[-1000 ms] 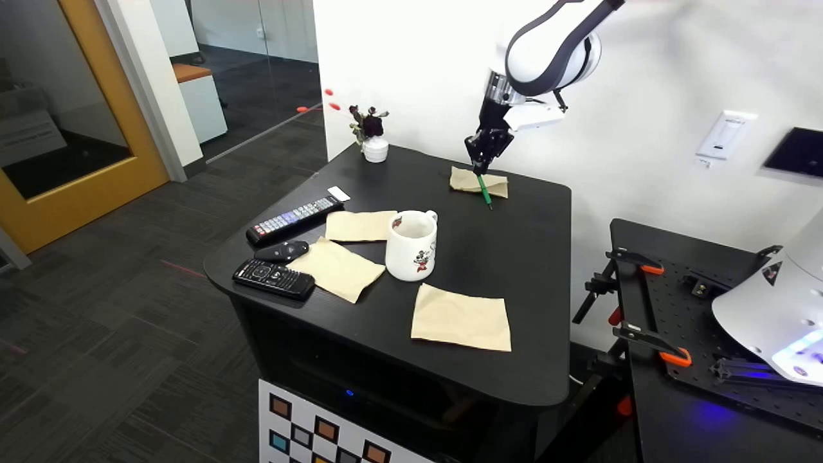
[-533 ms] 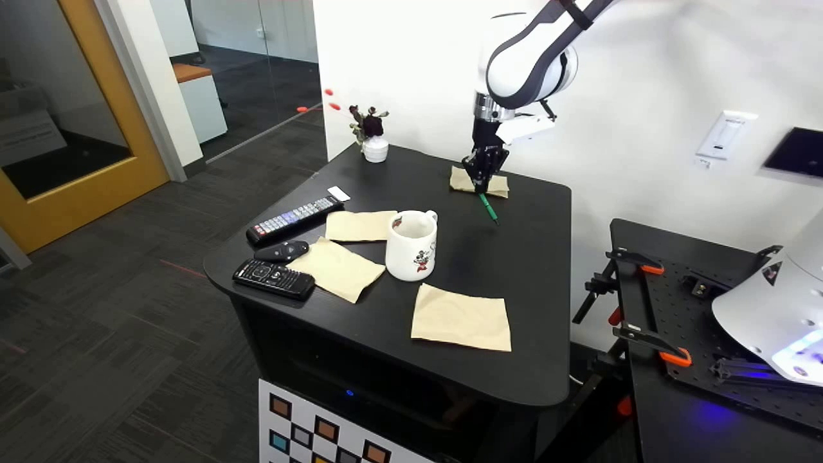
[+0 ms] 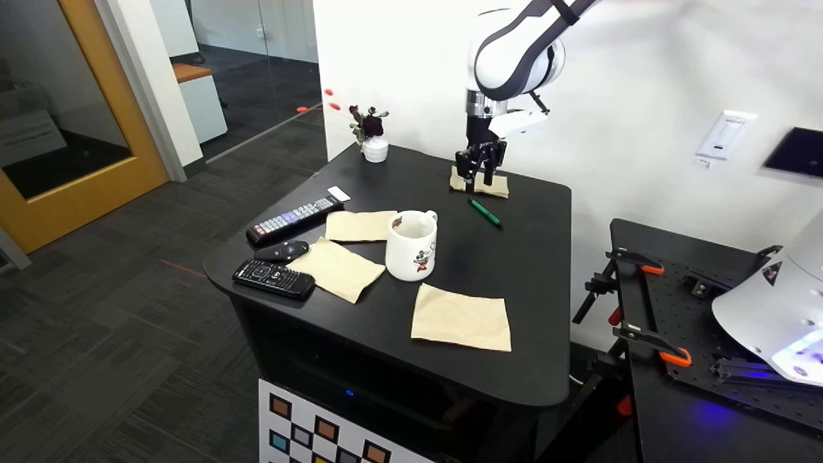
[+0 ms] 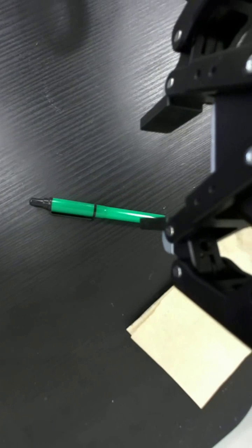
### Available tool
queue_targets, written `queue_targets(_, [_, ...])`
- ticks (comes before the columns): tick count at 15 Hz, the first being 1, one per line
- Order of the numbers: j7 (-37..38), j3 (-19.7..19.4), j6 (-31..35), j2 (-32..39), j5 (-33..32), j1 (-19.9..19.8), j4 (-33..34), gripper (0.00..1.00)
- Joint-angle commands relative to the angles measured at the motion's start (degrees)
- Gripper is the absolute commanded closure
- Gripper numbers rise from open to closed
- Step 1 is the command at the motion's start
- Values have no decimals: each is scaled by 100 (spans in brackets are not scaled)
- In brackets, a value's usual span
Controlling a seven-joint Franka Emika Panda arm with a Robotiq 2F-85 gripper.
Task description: Remove the pen from the mug and put it on the table
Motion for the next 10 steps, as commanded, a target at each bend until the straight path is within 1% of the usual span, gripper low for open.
queue_targets(1, [-35,28,-266,28,-12,-53,230,3])
queue_targets(3, [-33,34,-290,25,-15,-45,262,0])
queue_targets(6, [-46,42,-326,22,-16,-42,286,0])
queue_targets(7, [10,18,-82,1,-17,-19,135,0])
queue_targets(10, [10,19,-118,1,-17,-19,160,0])
